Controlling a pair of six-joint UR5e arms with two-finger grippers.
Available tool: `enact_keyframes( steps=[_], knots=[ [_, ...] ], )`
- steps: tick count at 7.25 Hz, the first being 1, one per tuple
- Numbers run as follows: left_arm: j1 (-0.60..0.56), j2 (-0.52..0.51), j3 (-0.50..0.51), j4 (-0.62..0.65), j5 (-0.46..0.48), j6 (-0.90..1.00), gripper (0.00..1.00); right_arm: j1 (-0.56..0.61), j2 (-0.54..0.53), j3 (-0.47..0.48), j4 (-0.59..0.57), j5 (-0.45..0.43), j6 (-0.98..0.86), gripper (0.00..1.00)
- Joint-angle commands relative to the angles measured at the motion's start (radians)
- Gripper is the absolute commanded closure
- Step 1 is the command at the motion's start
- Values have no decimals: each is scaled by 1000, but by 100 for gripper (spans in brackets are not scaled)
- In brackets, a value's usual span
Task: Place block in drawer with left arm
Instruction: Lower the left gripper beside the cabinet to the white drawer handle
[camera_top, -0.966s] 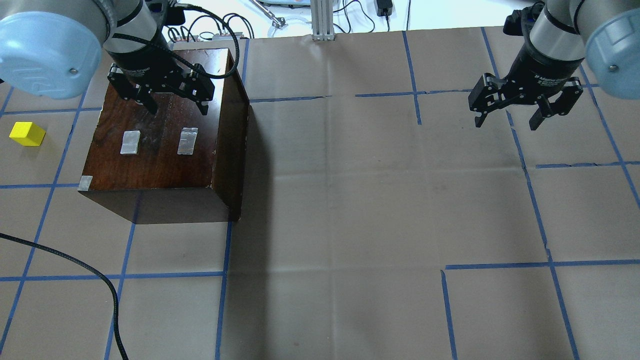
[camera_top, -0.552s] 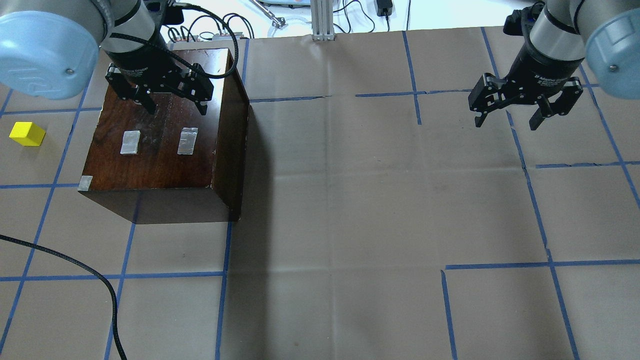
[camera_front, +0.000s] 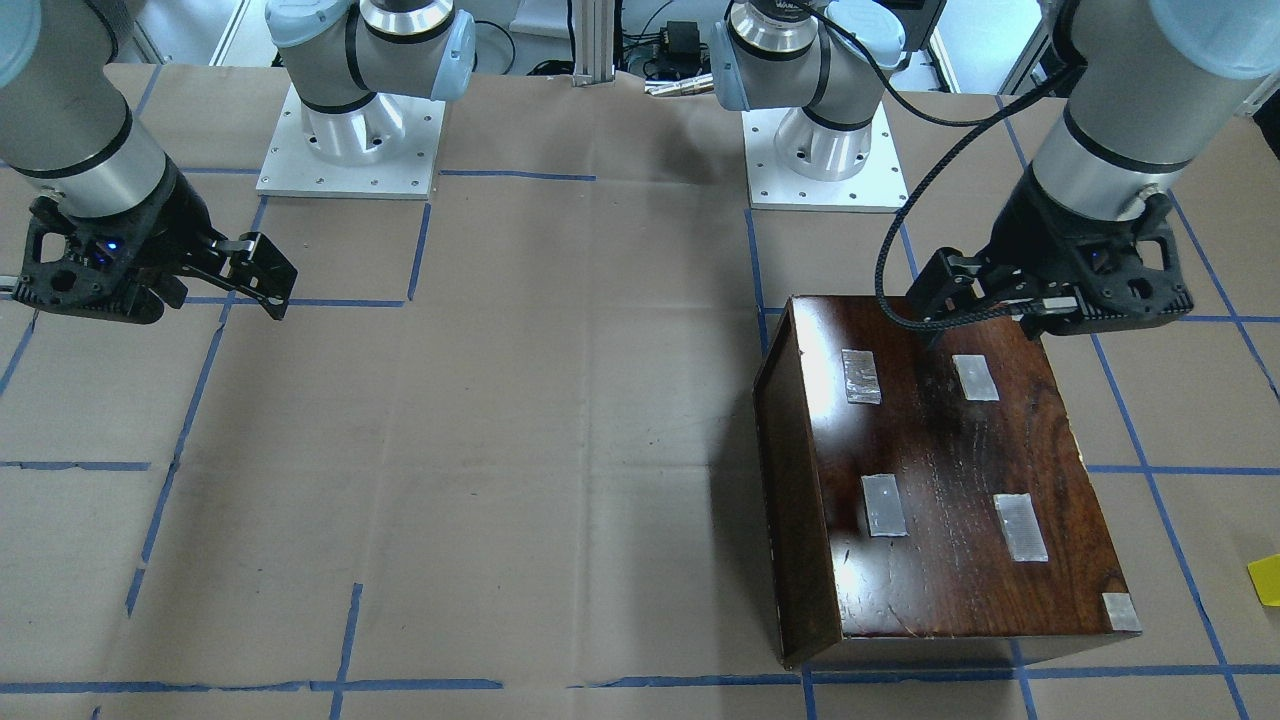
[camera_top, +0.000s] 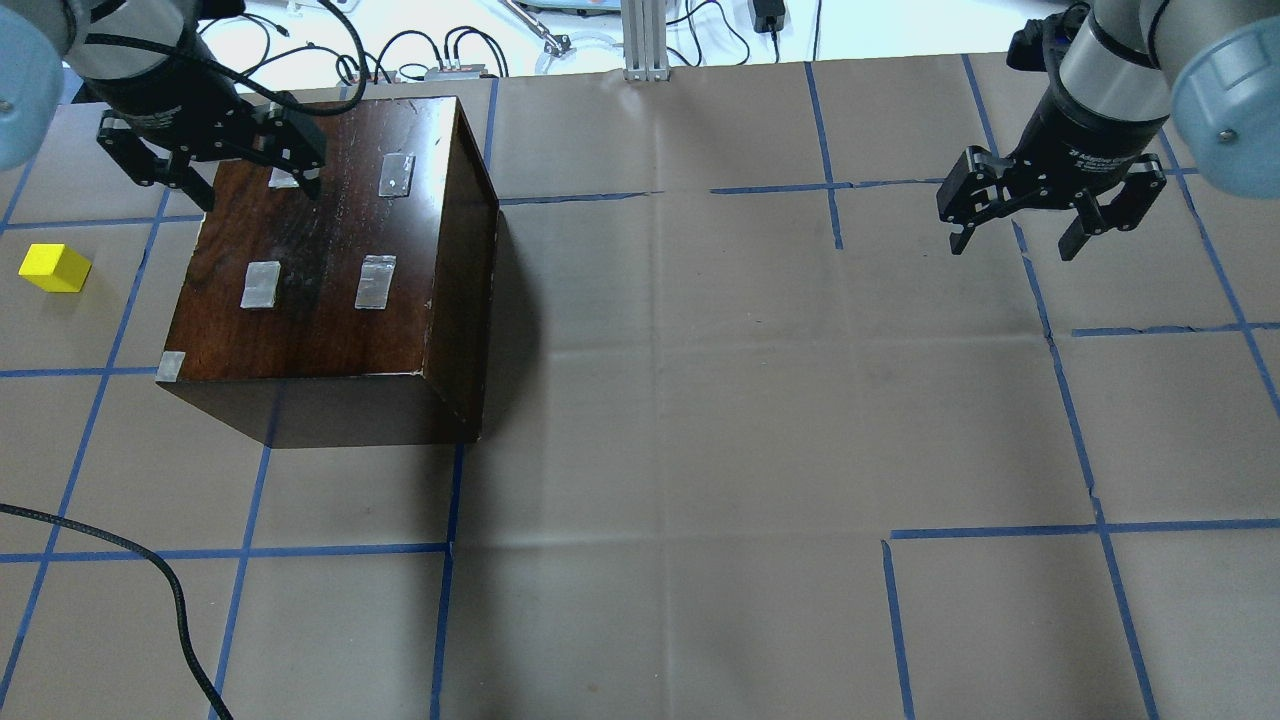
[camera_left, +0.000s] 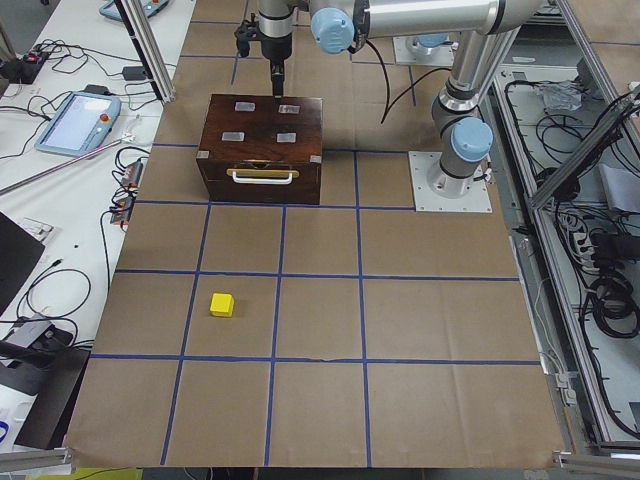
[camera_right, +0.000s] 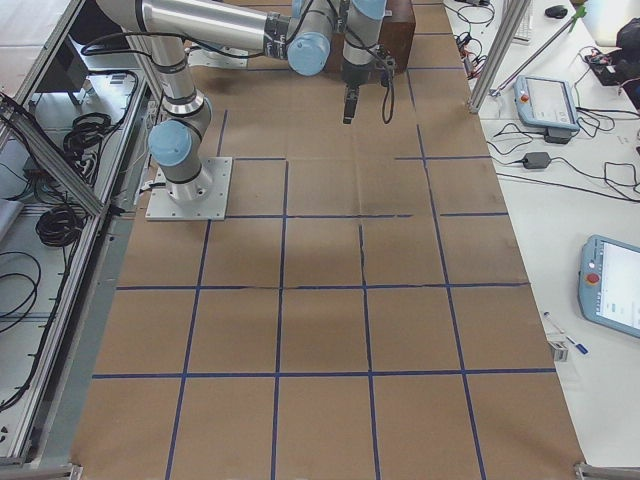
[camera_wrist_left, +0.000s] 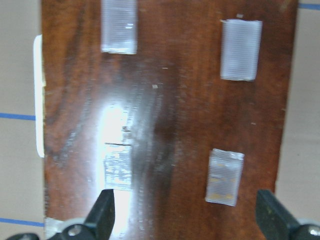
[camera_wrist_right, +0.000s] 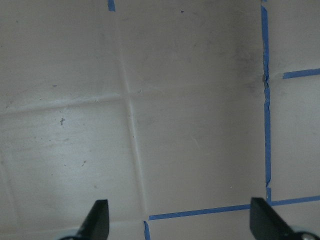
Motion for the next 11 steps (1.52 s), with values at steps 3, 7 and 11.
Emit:
enact_keyframes(
  steps=[3, 7, 11],
  knots=[
    [193, -19, 0, 2, -5, 226, 1, 0, 2, 0, 0, 0, -1, 0],
    [355, -85, -20, 16, -145, 400, 1, 0, 0, 0, 0, 0, -1, 0],
    [409, -179, 3, 18, -165, 400, 1, 0, 0, 0, 0, 0, -1, 0]
  ],
)
